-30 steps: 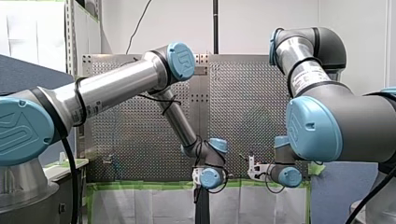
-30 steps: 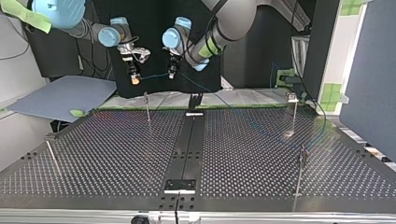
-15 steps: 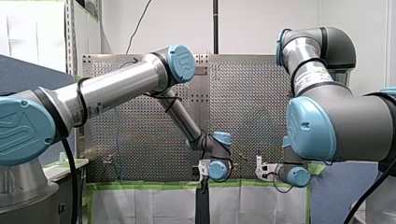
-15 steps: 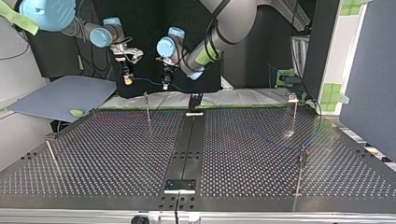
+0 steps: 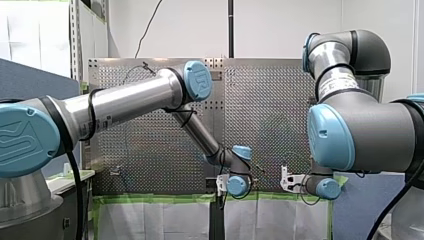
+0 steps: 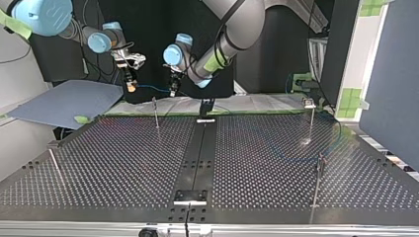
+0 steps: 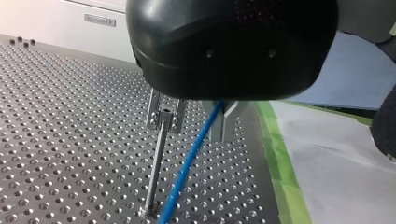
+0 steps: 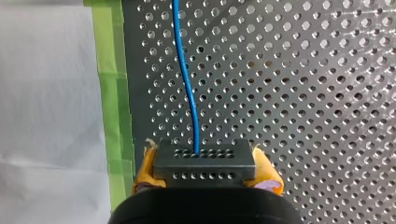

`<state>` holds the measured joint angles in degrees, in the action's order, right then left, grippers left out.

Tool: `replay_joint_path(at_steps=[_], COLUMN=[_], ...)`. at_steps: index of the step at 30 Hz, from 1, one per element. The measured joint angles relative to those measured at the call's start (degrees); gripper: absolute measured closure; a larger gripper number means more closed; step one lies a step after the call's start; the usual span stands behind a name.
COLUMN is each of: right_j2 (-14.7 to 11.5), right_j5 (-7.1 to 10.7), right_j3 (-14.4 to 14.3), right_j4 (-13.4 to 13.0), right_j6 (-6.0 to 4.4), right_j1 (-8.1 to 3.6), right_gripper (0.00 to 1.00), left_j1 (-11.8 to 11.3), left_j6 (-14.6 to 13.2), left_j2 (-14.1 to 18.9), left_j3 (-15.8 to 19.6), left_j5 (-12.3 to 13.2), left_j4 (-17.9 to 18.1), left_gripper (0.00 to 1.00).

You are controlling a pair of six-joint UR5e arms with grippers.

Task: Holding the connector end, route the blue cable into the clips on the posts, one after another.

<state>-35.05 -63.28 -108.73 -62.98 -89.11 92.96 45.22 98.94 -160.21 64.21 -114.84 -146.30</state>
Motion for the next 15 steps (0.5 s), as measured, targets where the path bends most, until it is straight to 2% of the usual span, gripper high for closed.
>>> replay_joint_path(at_steps=[4,9,15], right_j2=[0.52,0.83,0.87], right_j5=[0.42,0.59,0.62], right_j3=[0.66,0.97,2.05], right_j4=[0.47,0.71,2.13], right_j6=[-0.15,-0.44,-0.44], right_j1=[0.07,-0.40,-1.09], right_gripper=[1.00,1.00,1.00], left_j1=[-0.20,-0.61,-0.71], left_j6=[0.24,0.82,1.15], left_j2=[-0.41,-0.47,-0.54], left_j3=[-2.11,-4.55,-5.29], left_j5=[0.16,0.28,0.44], left_j4=[-0.12,-0.14,-0.14], left_gripper=[1.00,1.00,1.00])
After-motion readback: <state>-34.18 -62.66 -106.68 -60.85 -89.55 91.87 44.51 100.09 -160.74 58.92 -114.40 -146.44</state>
